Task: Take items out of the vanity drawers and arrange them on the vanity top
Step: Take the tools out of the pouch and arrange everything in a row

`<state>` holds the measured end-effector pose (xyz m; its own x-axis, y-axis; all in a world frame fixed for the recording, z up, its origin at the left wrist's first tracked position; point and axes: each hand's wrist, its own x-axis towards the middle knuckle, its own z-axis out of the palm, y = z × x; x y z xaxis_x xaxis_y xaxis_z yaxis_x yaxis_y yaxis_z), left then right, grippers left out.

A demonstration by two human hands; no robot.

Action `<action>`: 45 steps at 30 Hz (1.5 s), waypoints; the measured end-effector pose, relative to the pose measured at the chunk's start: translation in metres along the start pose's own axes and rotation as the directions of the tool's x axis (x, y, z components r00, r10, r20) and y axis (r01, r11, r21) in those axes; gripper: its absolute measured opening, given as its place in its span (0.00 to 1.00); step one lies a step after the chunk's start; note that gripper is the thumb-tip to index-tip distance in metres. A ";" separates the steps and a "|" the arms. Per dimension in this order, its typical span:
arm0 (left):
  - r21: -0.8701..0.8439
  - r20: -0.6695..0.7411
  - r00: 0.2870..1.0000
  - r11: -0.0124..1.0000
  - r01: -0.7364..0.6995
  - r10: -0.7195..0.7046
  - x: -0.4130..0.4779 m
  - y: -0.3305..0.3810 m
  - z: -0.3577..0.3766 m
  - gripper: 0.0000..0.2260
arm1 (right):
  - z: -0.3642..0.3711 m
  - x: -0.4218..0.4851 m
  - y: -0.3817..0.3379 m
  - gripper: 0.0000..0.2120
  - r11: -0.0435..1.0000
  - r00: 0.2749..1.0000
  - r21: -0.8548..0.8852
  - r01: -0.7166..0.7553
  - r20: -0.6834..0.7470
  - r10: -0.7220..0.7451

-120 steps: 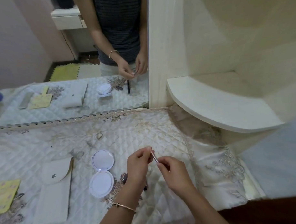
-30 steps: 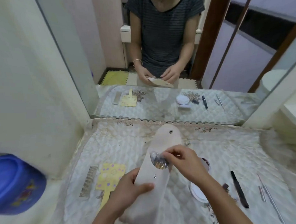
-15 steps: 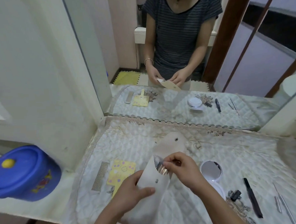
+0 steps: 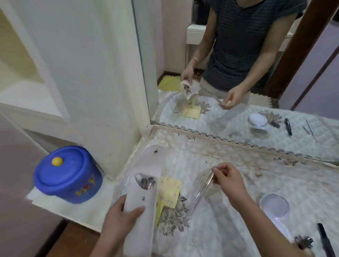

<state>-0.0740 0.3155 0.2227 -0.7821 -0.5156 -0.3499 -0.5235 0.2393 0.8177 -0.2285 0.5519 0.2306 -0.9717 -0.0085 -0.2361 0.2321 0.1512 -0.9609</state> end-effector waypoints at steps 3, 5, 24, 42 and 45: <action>-0.080 -0.032 0.999 0.997 0.023 -0.025 -0.002 -0.005 -0.015 0.14 | 0.032 0.001 0.031 0.10 0.962 0.994 -0.270 -0.042 0.089 0.069; -0.150 -0.031 0.998 0.988 0.043 -0.048 -0.003 -0.002 -0.017 0.11 | 0.048 0.001 0.037 0.02 0.926 0.989 -0.377 -0.021 0.126 0.074; -0.175 0.444 0.893 0.984 0.003 0.076 -0.006 0.038 0.062 0.14 | 0.011 -0.054 -0.001 0.06 0.977 0.989 -0.157 0.148 0.054 -0.141; -0.320 0.083 0.996 0.946 0.056 -0.031 0.002 0.017 0.018 0.08 | 0.020 -0.011 0.060 0.09 0.954 0.989 -0.261 -0.150 -0.026 0.149; -0.360 0.104 0.992 0.927 0.104 -0.071 0.000 0.010 0.023 0.09 | 0.033 -0.006 0.062 0.03 0.955 0.989 -0.257 -0.147 -0.037 0.142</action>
<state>-0.0867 0.3367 0.2204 -0.7739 -0.4428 -0.4528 -0.4453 -0.1279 0.8862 -0.2065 0.5287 0.1677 -0.9299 0.0494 -0.3646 0.3529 0.4000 -0.8459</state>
